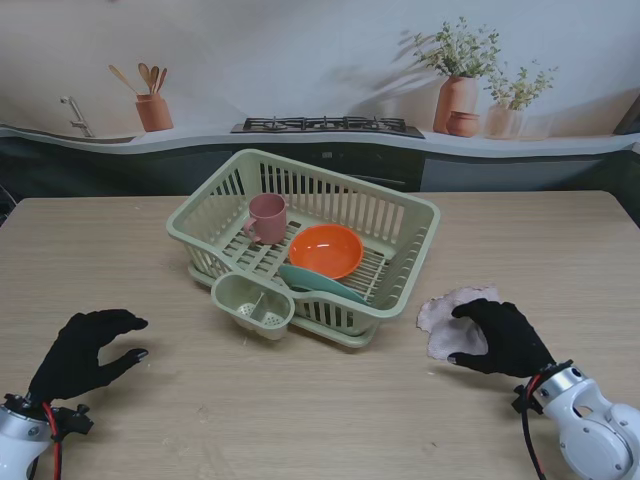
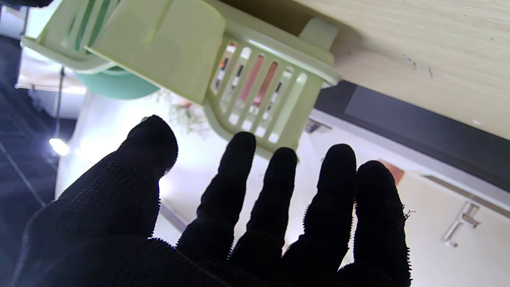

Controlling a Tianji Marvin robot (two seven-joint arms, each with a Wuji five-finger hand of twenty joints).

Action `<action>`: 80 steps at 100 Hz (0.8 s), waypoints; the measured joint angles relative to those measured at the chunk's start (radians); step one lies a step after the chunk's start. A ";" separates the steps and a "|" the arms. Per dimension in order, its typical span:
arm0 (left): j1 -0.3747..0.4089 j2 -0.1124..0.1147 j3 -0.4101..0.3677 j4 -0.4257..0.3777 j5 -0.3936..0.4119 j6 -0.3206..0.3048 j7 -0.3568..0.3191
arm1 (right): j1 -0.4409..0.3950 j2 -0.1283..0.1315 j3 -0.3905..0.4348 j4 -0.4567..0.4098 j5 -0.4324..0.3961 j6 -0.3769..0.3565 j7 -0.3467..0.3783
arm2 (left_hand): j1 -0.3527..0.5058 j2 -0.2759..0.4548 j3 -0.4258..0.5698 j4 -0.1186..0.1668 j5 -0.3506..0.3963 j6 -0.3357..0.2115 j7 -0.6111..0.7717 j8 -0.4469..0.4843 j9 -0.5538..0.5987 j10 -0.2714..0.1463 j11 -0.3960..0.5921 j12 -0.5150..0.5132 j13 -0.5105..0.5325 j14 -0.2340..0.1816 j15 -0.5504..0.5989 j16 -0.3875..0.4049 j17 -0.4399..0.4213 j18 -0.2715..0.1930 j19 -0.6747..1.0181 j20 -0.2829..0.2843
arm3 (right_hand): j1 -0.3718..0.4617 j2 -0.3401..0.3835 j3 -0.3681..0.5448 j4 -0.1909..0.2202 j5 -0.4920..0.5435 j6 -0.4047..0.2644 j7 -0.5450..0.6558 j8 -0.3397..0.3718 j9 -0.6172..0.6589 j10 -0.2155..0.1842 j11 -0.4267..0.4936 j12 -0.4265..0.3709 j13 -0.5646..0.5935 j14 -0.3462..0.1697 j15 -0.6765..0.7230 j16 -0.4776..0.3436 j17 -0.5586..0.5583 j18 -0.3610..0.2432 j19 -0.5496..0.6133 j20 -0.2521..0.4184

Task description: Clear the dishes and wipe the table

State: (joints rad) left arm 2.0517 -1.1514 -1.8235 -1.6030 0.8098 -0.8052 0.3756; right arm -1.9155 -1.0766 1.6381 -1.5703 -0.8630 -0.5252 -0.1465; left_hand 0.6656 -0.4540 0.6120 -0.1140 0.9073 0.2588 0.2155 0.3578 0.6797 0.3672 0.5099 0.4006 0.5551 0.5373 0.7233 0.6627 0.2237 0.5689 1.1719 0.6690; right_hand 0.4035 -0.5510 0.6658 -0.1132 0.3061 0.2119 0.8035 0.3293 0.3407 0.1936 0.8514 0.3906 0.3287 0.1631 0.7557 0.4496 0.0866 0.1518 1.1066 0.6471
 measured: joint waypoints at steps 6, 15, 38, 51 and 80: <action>0.006 -0.002 -0.003 0.000 0.012 -0.007 0.017 | -0.005 0.000 0.004 -0.003 0.000 -0.003 -0.003 | 0.001 -0.014 0.010 0.000 0.000 -0.001 0.000 0.000 0.000 -0.001 0.000 0.000 -0.001 0.000 0.000 0.000 0.000 0.000 0.000 0.000 | 0.000 0.000 0.001 0.000 0.000 0.000 0.000 0.000 0.000 0.000 0.000 0.000 0.000 0.000 0.000 0.000 0.000 0.000 0.000 -0.001; 0.013 -0.006 -0.007 0.000 0.016 -0.016 0.026 | -0.010 0.000 0.006 -0.005 0.000 -0.005 -0.004 | 0.001 -0.017 0.021 0.000 0.000 -0.001 0.000 -0.001 0.000 -0.002 0.000 0.000 -0.002 0.000 -0.002 0.000 0.000 0.000 0.000 0.000 | 0.001 -0.012 0.024 0.000 0.000 0.000 0.004 0.000 0.000 0.000 0.000 0.000 0.000 0.000 0.000 0.000 0.000 0.000 0.000 -0.001; 0.021 -0.007 -0.007 0.000 0.028 -0.017 0.042 | -0.018 0.000 0.005 -0.010 0.004 -0.005 0.000 | 0.001 -0.032 0.045 0.000 0.000 -0.001 0.000 -0.002 0.000 -0.003 0.000 0.000 -0.002 -0.002 -0.002 0.000 -0.001 -0.001 0.000 0.000 | 0.001 -0.011 0.038 0.000 -0.012 0.001 0.009 0.000 -0.010 0.000 0.000 0.000 0.000 0.000 0.000 0.000 0.000 -0.001 0.000 -0.002; 0.024 -0.007 -0.005 -0.002 0.031 -0.014 0.047 | -0.022 0.000 0.003 -0.015 0.010 -0.003 0.007 | -0.021 -0.032 0.047 0.000 0.000 -0.001 0.000 -0.002 0.000 -0.003 0.000 0.000 -0.002 -0.002 -0.005 0.000 -0.002 -0.010 0.000 -0.001 | 0.001 -0.011 0.038 0.000 -0.012 0.001 0.009 0.000 -0.010 0.000 0.000 0.000 0.000 0.000 0.000 0.000 0.000 -0.002 0.000 -0.002; 0.022 -0.008 -0.004 -0.001 0.030 -0.018 0.047 | -0.031 -0.001 -0.005 -0.024 0.020 0.007 0.013 | -0.012 -0.032 0.047 0.000 0.000 -0.002 0.000 -0.002 0.000 -0.003 0.000 0.000 -0.002 -0.002 -0.005 0.000 -0.004 -0.011 0.000 -0.010 | 0.001 -0.011 0.038 0.000 -0.012 0.001 0.009 -0.005 -0.010 0.000 0.000 0.000 0.000 -0.001 0.000 0.000 0.000 -0.007 0.000 -0.003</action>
State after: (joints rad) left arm 2.0735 -1.1595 -1.8276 -1.6040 0.8397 -0.8231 0.4225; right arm -1.9462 -1.0774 1.6328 -1.5945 -0.8428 -0.5179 -0.1330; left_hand 0.6536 -0.4861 0.6590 -0.1144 0.9073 0.2563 0.2154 0.3555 0.6797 0.3637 0.5103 0.4003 0.5531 0.5354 0.7184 0.6627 0.2196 0.5580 1.1717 0.6592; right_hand 0.4043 -0.5616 0.7035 -0.1132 0.2942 0.2129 0.8128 0.3246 0.3306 0.1931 0.8515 0.3906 0.3287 0.1619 0.7557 0.4496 0.0866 0.1444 1.1069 0.6444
